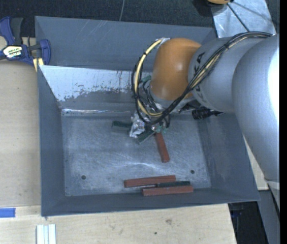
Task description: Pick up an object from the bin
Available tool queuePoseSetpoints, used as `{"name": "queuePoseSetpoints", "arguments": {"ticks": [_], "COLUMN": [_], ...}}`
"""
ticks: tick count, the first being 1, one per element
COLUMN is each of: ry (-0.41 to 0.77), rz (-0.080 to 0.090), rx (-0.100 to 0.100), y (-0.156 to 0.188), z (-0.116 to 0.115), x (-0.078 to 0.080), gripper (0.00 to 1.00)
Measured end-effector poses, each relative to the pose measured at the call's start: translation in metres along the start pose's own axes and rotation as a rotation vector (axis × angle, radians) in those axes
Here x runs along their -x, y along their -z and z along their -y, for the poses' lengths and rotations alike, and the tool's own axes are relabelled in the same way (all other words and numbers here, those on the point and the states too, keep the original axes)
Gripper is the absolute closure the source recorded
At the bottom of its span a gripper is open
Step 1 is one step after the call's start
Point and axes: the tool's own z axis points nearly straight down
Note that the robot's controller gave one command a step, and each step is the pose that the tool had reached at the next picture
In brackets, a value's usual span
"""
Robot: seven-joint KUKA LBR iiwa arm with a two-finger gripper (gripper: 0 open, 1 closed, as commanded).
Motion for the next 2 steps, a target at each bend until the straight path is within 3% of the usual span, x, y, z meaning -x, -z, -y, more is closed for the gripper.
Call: {"name": "queuePoseSetpoints", "arguments": {"ticks": [2], "ry": [-0.001], "rz": [0.003], "rx": [0.001], "y": [0.043], "z": [0.0], "x": [0.001], "gripper": [1.0]}}
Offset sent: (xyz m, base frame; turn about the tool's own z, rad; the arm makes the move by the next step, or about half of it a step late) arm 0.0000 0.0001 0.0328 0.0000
